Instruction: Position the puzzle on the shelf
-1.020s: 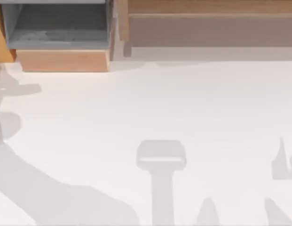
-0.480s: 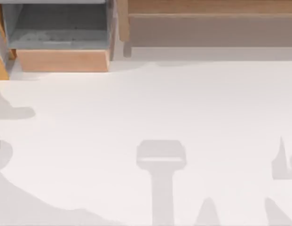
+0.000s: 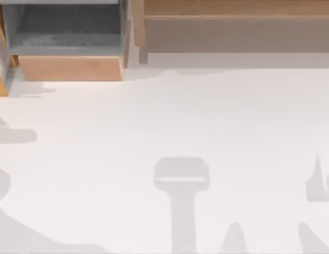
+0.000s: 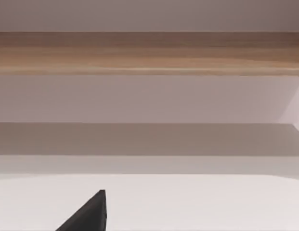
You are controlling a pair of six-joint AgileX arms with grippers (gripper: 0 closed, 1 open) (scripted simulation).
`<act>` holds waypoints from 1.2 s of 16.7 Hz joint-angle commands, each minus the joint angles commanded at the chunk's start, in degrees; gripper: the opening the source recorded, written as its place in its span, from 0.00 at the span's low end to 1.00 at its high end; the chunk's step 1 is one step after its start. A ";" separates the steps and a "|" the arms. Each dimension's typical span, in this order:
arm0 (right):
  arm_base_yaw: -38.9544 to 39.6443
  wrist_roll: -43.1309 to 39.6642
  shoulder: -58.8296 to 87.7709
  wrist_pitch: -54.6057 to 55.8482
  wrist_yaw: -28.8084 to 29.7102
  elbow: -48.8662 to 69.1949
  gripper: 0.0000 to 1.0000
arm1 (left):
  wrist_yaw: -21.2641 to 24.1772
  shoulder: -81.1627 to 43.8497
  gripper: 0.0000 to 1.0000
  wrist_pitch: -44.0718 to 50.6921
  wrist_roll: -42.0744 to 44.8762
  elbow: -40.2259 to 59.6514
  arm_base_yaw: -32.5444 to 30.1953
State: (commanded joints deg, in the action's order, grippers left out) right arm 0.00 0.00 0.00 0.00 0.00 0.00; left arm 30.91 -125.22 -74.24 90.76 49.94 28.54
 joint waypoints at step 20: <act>0.00 0.00 0.00 0.00 0.00 0.00 1.00 | 10.55 8.60 0.00 -12.07 0.65 -22.12 10.42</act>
State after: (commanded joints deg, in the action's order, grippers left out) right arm 0.00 0.00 0.00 0.00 0.00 0.00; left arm 41.45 -116.62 -86.31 91.41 27.83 38.96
